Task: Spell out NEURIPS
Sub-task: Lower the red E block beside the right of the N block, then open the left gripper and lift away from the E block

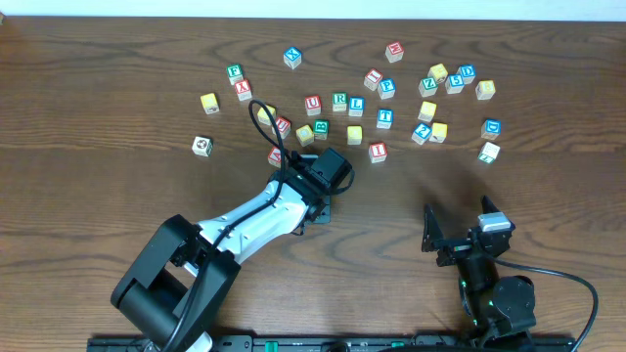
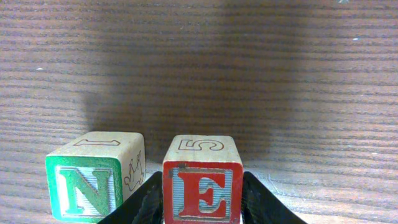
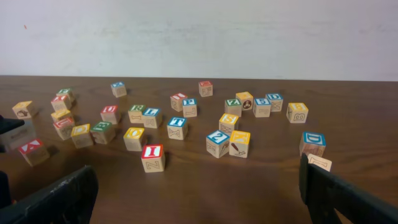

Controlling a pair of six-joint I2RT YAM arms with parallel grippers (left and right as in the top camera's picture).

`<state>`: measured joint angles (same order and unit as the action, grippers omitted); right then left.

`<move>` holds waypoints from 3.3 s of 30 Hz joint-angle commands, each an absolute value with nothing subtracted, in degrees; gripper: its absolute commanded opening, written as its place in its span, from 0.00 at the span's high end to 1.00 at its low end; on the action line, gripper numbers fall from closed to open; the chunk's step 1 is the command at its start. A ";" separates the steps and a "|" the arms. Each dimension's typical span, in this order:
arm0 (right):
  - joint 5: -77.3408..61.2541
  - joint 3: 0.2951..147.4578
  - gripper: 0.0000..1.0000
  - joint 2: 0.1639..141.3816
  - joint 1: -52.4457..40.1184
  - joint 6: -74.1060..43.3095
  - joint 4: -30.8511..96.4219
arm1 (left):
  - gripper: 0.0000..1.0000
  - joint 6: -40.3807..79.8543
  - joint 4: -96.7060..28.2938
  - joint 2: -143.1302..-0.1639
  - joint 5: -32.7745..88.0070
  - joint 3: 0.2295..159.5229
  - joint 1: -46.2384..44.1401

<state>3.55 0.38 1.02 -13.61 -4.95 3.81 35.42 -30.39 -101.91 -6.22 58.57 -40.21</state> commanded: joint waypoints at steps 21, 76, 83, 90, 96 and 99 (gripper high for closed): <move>3.46 0.32 0.01 0.86 -13.17 -4.62 4.08 | 0.62 35.66 -30.24 -101.78 -7.16 58.08 -40.21; 3.46 0.32 0.01 0.86 -13.17 -4.62 4.05 | 0.48 34.57 -33.76 -91.61 -7.14 58.52 -40.21; 3.46 0.32 0.01 0.86 -13.17 -4.62 4.08 | 0.48 34.57 -35.66 -85.56 -7.14 58.52 -40.21; 3.46 0.32 0.01 0.86 -13.17 -4.62 4.05 | 0.48 34.57 -37.32 -80.53 -7.11 58.52 -40.21; 3.46 0.32 0.01 0.86 -13.17 -4.64 4.08 | 0.47 34.59 -37.71 -78.00 -7.09 58.52 -40.21; 3.46 0.32 0.01 0.86 -13.17 -4.62 4.05 | 0.47 34.59 -37.71 -77.36 -6.52 58.52 -40.21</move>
